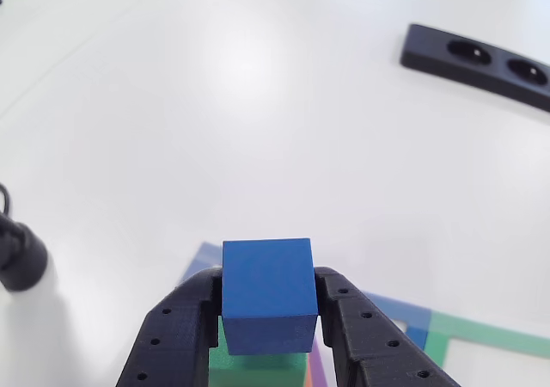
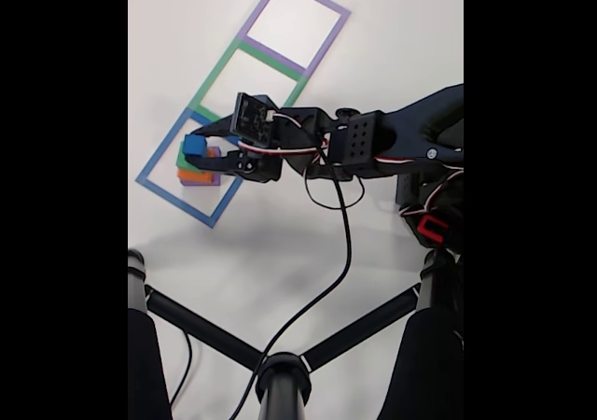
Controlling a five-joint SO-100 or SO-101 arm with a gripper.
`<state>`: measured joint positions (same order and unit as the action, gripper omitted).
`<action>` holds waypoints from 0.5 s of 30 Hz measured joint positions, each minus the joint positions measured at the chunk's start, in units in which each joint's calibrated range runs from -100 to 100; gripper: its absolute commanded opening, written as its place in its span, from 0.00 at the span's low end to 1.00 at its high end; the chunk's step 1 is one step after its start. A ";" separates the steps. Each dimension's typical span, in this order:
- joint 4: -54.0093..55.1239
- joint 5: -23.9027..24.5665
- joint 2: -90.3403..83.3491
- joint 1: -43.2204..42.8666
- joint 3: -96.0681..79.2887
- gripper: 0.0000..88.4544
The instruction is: Tower of hanoi
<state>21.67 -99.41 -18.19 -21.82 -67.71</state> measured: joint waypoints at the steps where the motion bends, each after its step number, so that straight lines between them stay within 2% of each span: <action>1: 0.16 0.00 0.34 0.00 0.35 0.04; 15: 3.85 0.00 4.73 0.00 1.22 0.05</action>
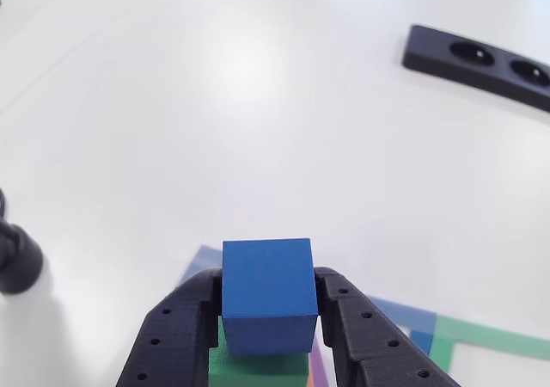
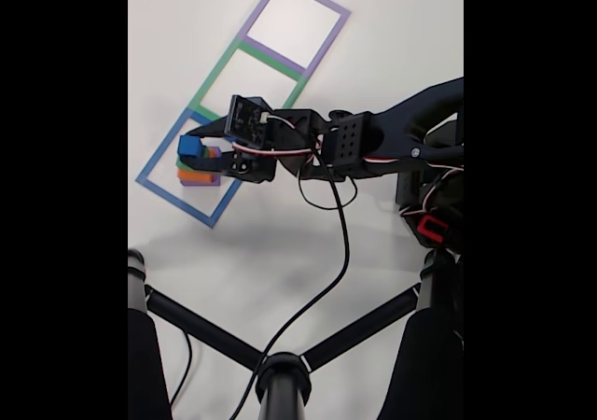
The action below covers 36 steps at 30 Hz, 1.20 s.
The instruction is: Tower of hanoi
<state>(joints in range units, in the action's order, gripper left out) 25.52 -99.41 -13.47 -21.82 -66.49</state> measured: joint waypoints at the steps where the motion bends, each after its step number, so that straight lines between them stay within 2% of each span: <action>1: 0.16 0.00 0.17 0.00 0.00 0.05; 20: 2.49 0.00 2.79 0.00 0.09 0.16; 32: 2.65 0.00 2.36 0.00 0.09 0.19; 36: -0.40 0.00 -1.60 -0.16 2.26 0.20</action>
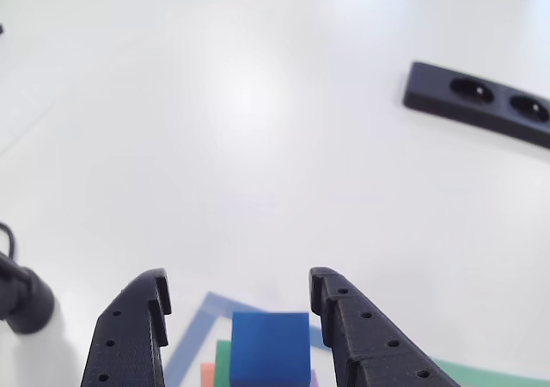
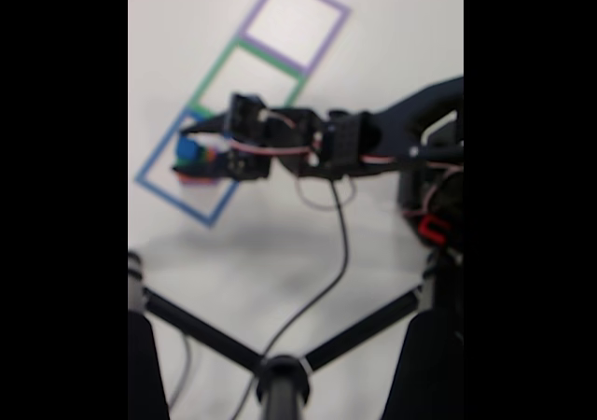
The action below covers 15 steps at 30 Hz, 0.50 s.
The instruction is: Tower of hanoi
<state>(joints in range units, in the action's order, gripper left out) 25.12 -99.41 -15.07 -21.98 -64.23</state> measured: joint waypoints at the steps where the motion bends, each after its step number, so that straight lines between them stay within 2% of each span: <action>1: -1.28 0.00 -1.27 -0.16 0.35 0.19; 4: -6.26 0.00 -5.15 -0.25 2.79 0.16; 6: -10.35 0.00 -7.94 -0.33 4.53 0.07; 9: -17.34 -0.59 -11.82 -0.65 7.05 0.00; 15: -34.51 -0.59 -19.92 -0.65 11.23 0.00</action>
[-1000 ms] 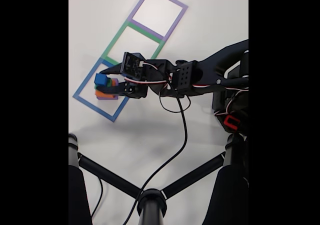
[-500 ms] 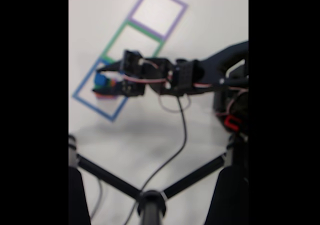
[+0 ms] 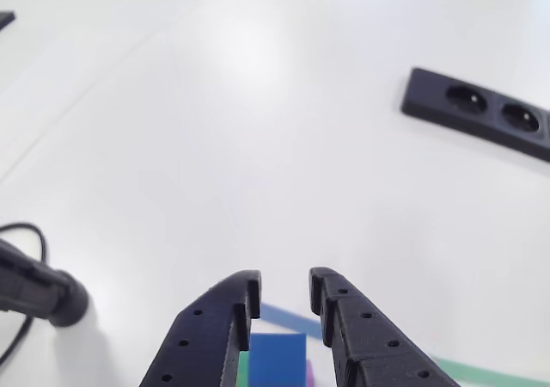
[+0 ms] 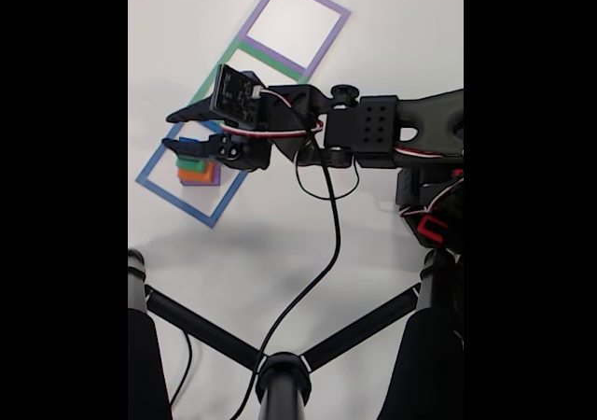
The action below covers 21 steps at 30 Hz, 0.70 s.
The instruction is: Tower of hanoi
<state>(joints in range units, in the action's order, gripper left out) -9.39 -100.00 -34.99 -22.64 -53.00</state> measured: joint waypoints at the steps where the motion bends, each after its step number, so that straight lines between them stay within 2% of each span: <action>1: -2.81 0.00 -1.10 0.08 0.78 0.00; 7: -22.95 0.00 -5.40 0.74 12.45 0.00; 14: -44.22 2.36 -6.84 0.90 27.50 0.00; 21: -56.02 2.36 -9.37 4.01 35.25 0.00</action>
<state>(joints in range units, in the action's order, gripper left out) -65.41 -97.64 -44.36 -18.62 -17.75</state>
